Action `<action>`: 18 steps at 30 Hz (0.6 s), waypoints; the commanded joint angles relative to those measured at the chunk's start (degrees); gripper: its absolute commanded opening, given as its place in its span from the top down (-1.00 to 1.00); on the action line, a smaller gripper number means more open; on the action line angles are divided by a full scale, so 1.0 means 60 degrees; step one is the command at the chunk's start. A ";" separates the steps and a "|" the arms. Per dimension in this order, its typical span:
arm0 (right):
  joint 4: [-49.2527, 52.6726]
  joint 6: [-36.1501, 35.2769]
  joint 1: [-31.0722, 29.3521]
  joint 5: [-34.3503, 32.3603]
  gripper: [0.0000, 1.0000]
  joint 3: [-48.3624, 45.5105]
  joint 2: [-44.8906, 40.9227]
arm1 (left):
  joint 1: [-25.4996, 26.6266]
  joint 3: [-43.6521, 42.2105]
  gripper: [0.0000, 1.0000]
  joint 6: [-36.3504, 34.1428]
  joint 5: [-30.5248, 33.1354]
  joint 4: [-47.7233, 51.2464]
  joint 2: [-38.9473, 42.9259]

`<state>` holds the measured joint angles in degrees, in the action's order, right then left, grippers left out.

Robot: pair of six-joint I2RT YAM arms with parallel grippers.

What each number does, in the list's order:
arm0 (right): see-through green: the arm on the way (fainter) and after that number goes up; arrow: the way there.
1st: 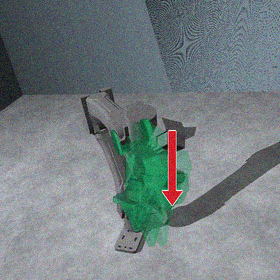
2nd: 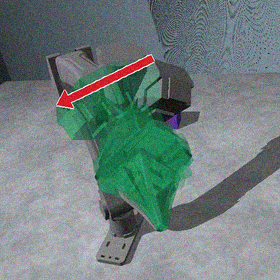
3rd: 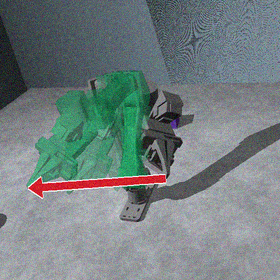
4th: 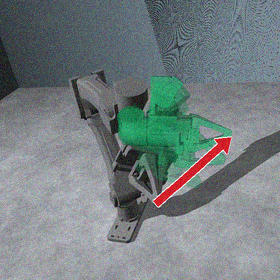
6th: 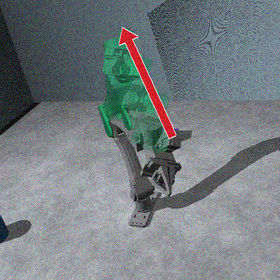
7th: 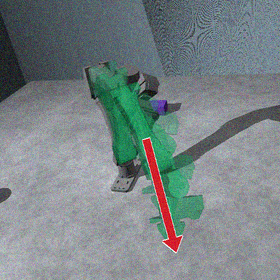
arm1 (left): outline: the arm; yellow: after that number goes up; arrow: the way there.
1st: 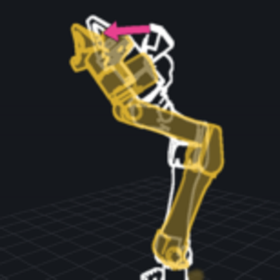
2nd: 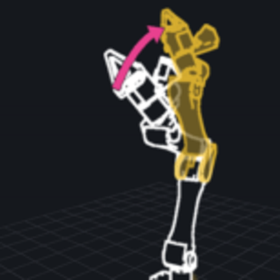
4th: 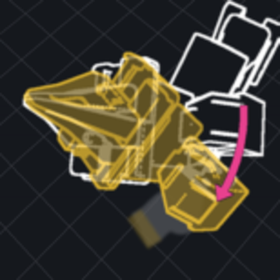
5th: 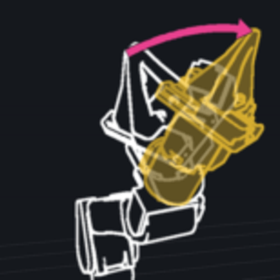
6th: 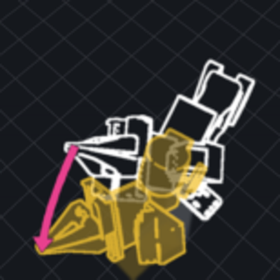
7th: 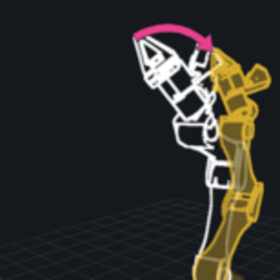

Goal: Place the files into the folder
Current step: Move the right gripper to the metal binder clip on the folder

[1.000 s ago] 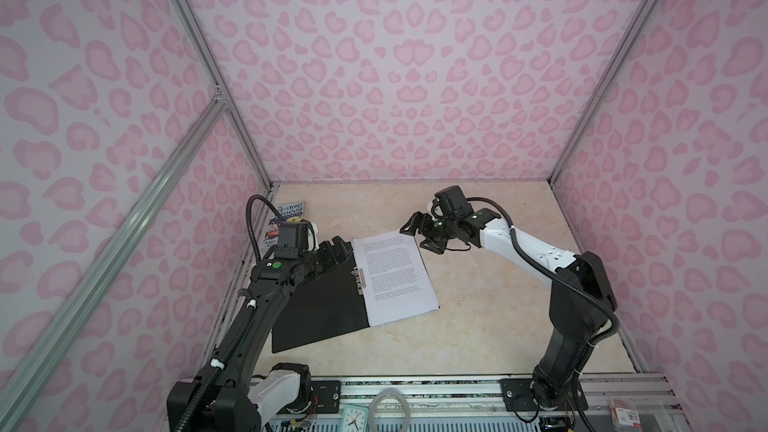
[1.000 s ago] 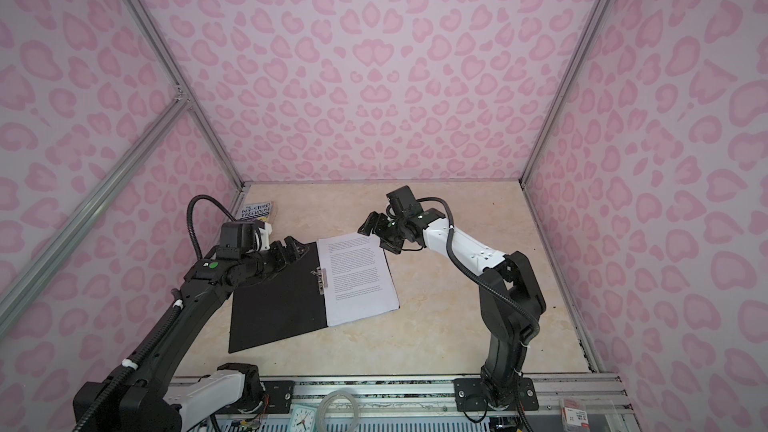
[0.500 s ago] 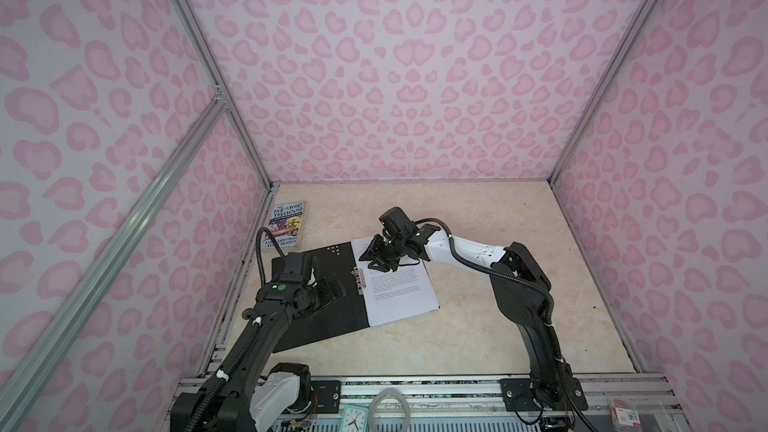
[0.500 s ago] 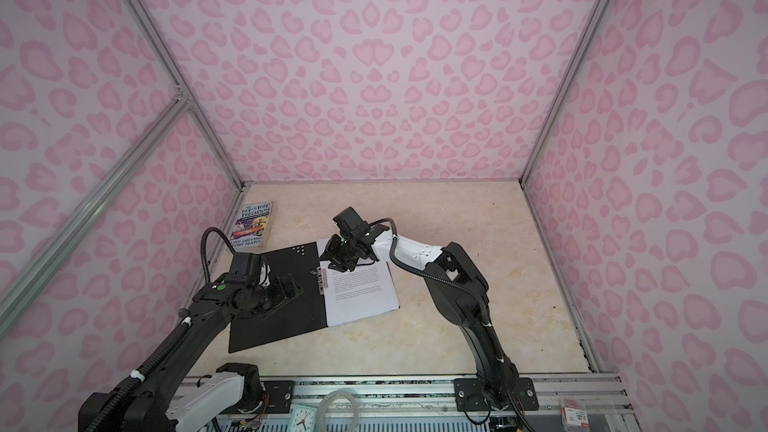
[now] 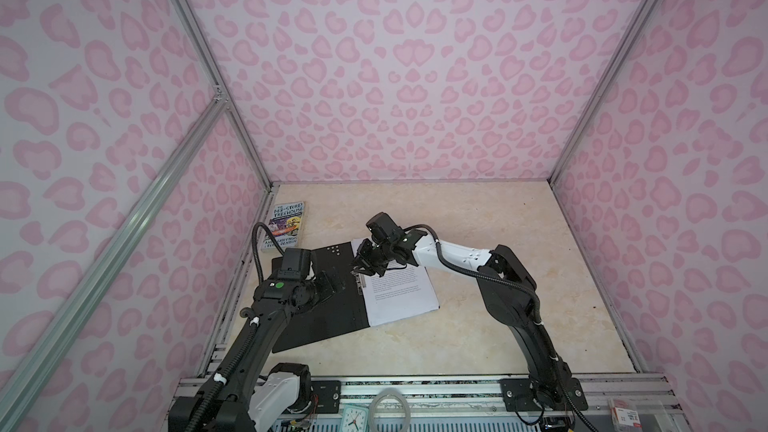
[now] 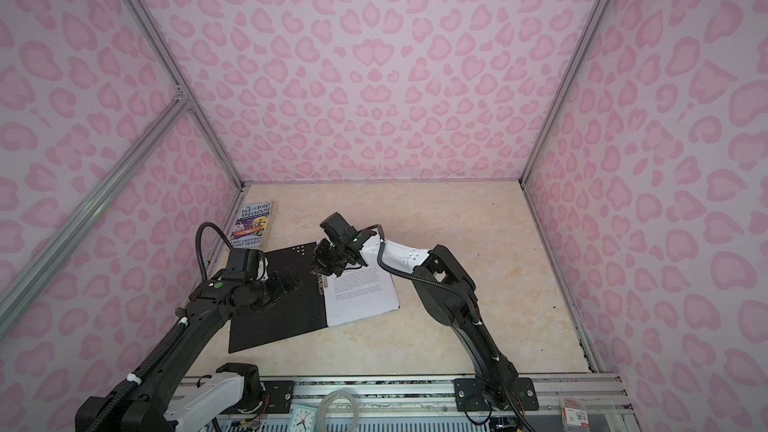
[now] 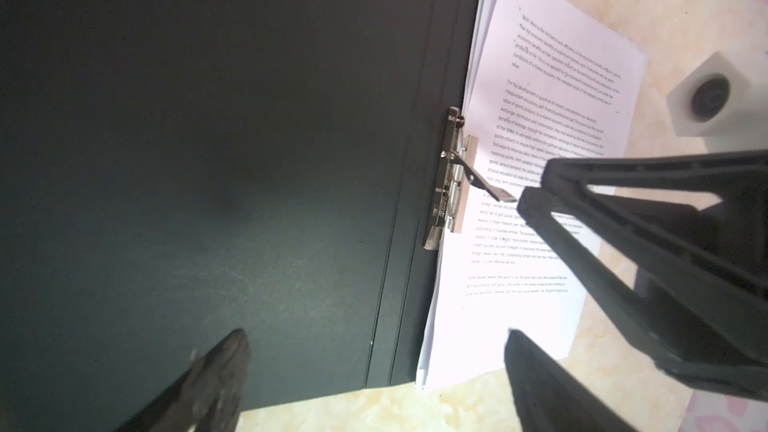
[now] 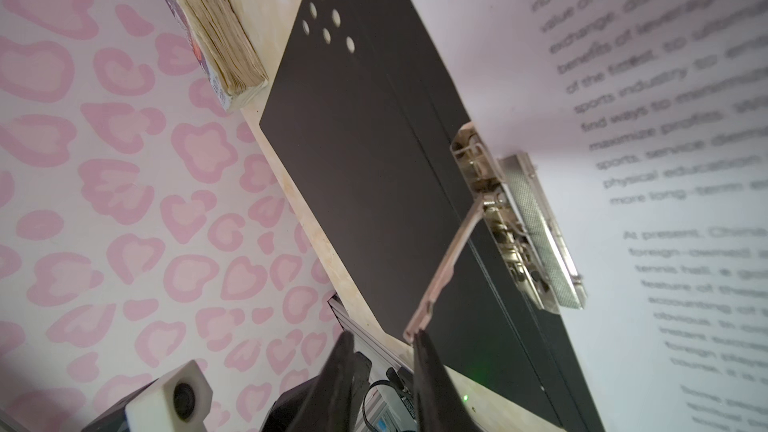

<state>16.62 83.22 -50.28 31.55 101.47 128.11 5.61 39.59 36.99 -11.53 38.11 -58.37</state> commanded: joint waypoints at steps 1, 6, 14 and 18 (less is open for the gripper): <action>0.0101 0.0247 -0.0035 -0.0055 0.51 0.0078 0.0194 | -0.0026 0.0139 -0.94 -0.0258 0.0134 0.0189 0.0014; 0.0335 0.0262 -0.0055 -0.0175 0.53 -0.0008 0.0129 | -0.0044 0.0121 -0.94 -0.0379 0.0193 0.0240 0.0002; 0.0427 0.0229 -0.0042 -0.0217 0.57 -0.0102 0.0078 | -0.0070 0.0095 -0.94 -0.0394 0.0178 0.0171 -0.0057; 0.0361 0.0263 -0.0057 -0.0197 0.57 -0.0095 0.0104 | -0.0099 0.0125 -0.94 -0.0445 0.0208 0.0185 -0.0057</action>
<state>18.90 84.71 -50.52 30.61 101.25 128.49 5.19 39.77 35.27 -10.85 38.87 -58.63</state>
